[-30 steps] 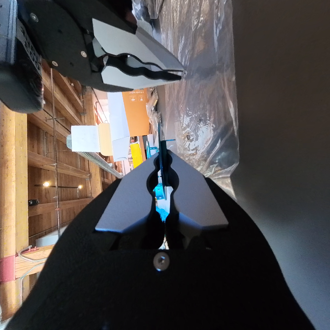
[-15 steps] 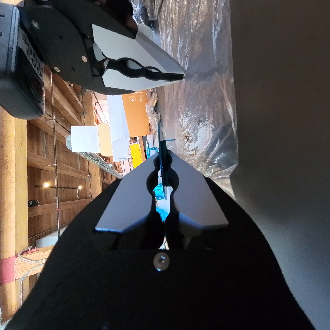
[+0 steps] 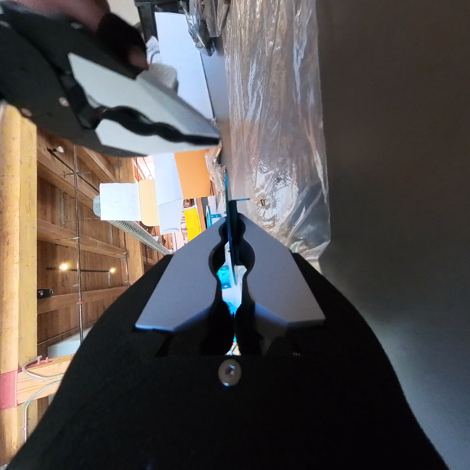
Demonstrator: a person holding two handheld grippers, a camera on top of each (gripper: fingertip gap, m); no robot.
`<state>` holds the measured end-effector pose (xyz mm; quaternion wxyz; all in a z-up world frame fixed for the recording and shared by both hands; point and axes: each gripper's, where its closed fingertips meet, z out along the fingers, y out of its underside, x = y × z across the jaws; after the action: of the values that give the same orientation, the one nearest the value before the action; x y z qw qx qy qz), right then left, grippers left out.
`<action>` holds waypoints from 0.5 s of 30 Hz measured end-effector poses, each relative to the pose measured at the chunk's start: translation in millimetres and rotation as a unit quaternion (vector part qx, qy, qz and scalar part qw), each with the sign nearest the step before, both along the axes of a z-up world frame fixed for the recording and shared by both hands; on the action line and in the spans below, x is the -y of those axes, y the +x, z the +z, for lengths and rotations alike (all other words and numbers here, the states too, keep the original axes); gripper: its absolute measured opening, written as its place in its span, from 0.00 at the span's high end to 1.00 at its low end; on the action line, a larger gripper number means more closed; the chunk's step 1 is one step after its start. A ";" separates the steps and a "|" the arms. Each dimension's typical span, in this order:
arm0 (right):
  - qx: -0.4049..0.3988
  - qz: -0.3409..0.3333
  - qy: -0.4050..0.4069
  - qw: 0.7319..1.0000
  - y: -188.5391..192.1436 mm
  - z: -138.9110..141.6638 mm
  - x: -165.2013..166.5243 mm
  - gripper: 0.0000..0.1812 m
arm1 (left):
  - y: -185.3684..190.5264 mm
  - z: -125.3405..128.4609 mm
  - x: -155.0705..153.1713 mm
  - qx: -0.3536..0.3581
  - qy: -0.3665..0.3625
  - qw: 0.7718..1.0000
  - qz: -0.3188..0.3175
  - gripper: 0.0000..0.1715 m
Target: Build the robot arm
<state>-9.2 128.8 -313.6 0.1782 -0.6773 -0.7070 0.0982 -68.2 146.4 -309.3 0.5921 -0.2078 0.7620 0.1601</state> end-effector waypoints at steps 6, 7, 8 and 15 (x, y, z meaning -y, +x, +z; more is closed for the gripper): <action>-0.039 0.044 0.007 0.998 -45.6 25.2 -10.3 0.99 | 1.6 1.5 -1.1 0.007 0.005 1.000 0.006 0.99; -0.041 0.050 0.003 0.998 -51.4 25.5 -10.9 0.99 | 1.3 2.5 -2.0 0.009 0.004 1.000 0.009 0.99; -0.044 0.055 -0.002 0.998 -56.8 25.9 -10.9 0.99 | 1.1 3.0 -2.8 0.010 0.003 1.000 0.011 0.99; -0.039 0.066 -0.007 0.997 -70.8 21.6 -13.6 0.99 | 0.5 6.3 -3.6 0.015 0.002 1.000 0.015 1.00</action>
<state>-80.0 142.4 -292.1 0.1938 -0.6262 -0.7419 0.1408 -67.7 150.0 -303.0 0.6013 -0.2205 0.7494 0.1679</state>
